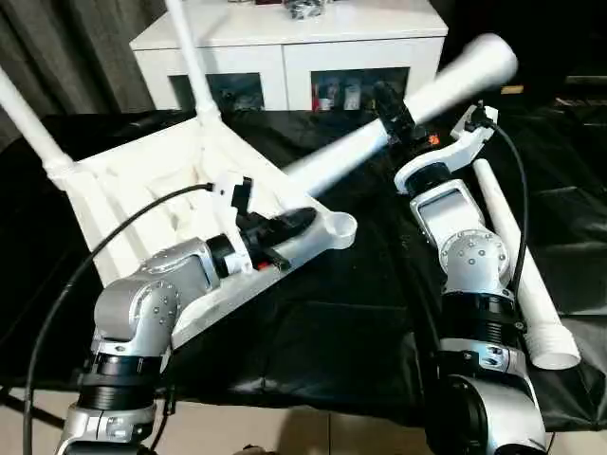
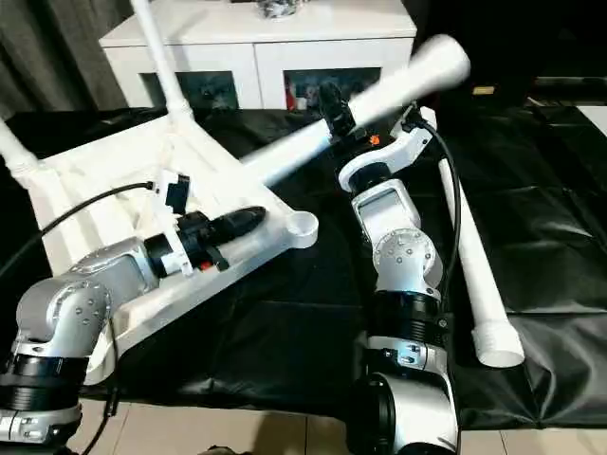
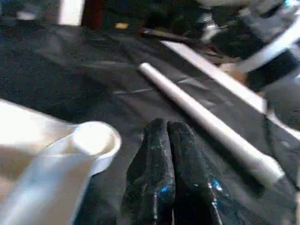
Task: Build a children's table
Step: Insert table leg to table base
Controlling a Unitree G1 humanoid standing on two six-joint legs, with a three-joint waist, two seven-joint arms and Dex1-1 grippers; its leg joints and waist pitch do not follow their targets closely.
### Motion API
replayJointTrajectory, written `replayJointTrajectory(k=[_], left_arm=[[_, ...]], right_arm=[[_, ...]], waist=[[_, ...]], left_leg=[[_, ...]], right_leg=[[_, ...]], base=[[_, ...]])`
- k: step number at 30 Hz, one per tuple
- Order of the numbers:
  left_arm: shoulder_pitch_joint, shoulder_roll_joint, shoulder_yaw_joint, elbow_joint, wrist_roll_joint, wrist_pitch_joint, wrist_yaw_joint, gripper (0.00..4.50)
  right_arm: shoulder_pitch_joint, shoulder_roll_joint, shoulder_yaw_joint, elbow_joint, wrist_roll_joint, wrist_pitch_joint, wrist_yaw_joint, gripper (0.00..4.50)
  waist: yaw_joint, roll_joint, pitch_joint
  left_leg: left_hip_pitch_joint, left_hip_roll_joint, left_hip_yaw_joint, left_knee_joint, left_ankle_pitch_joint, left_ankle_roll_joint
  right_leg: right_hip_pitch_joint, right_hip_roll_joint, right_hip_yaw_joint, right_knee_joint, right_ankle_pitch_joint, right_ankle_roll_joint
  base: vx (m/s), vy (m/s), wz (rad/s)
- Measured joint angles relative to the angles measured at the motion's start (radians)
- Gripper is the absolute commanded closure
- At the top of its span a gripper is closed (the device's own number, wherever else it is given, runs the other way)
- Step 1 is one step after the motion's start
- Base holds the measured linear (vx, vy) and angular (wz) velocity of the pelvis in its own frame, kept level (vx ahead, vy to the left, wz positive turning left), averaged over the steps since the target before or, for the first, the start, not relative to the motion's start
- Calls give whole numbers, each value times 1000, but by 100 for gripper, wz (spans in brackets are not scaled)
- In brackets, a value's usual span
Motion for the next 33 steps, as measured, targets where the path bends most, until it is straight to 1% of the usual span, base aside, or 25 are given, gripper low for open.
replayJointTrajectory(k=[1,3,4,5,6,10,12,15,16,19,23,25,27,28,29,31,33], left_arm=[[0,5,1,1,0,0,0,450],[0,16,10,1,0,-3,0,450],[0,24,16,1,2,-4,0,450],[0,29,17,1,5,-6,0,450],[0,31,18,1,7,-8,0,450],[19,46,7,-10,6,-8,-37,450],[31,55,-7,-27,1,-3,-59,450],[36,55,-14,-34,-11,-1,-70,450],[36,55,-15,-34,-12,-1,-70,450],[36,54,-15,-34,-11,-1,-67,450],[36,54,-15,-34,-11,-4,-69,450],[36,55,-15,-34,-8,-18,-69,450],[35,55,-14,-34,-1,-43,-70,450],[33,56,-11,-34,2,-61,-71,409],[31,61,-13,-34,11,-76,-72,409],[-11,92,-23,-36,73,-154,-70,407],[-42,111,-25,-54,105,-198,-71,380]], right_arm=[[2,0,3,0,-2,0,1,114],[6,1,7,0,-3,0,2,115],[7,0,7,0,-5,0,2,133],[7,-1,7,0,-6,0,3,133],[7,-3,7,0,-7,-1,4,156],[7,-5,13,1,-10,-3,7,169],[7,-5,15,1,-13,-3,7,189],[7,-5,15,2,-15,-3,8,214],[7,-5,16,2,-16,-3,9,214],[7,-4,17,2,-21,-3,10,252],[9,-4,37,2,-31,-4,22,279],[10,-9,42,2,-41,-6,29,293],[10,-12,46,2,-45,-9,33,295],[10,-13,47,2,-46,-12,33,296],[10,-15,48,2,-48,-14,34,296],[10,-26,50,2,-58,-14,40,297],[10,-27,51,2,-63,-14,44,297]], waist=[[0,0,0],[1,0,0],[1,0,0],[1,0,0],[1,0,0],[2,0,0],[2,0,0],[2,0,0],[2,0,0],[1,0,0],[1,0,0],[1,0,0],[1,0,0],[2,0,0],[2,0,0],[3,0,1],[3,0,0]], left_leg=[[0,0,0,0,0,0],[0,0,0,0,0,0],[0,0,0,0,0,0],[0,0,0,0,0,0],[0,0,0,0,0,0],[0,0,0,0,0,0],[0,0,0,0,0,0],[0,0,0,0,0,0],[0,0,0,0,0,0],[0,0,0,0,0,0],[0,0,0,0,0,0],[0,0,0,0,0,0],[0,0,0,0,0,0],[0,0,0,0,0,0],[0,0,0,0,0,0],[0,0,0,0,0,0],[0,0,0,0,0,0]], right_leg=[[0,0,0,0,0,0],[0,0,0,0,0,0],[0,0,0,0,0,0],[0,0,0,0,0,0],[0,0,0,0,0,0],[0,0,0,0,0,0],[0,0,0,0,0,0],[0,0,0,0,0,0],[0,0,0,0,0,0],[0,0,0,0,0,0],[0,0,0,0,0,0],[0,0,0,0,0,0],[0,0,0,0,0,0],[0,0,0,0,0,0],[0,0,0,0,0,0],[0,0,-1,0,0,0],[0,0,-1,0,0,0]], base=[[0,0,0],[0,0,0],[0,0,0],[0,0,0],[0,0,0],[0,0,0],[0,0,0],[0,0,0],[0,0,0],[0,0,0],[0,0,0],[0,0,0],[0,0,0],[0,0,0],[0,0,0],[0,0,0],[0,0,0]])
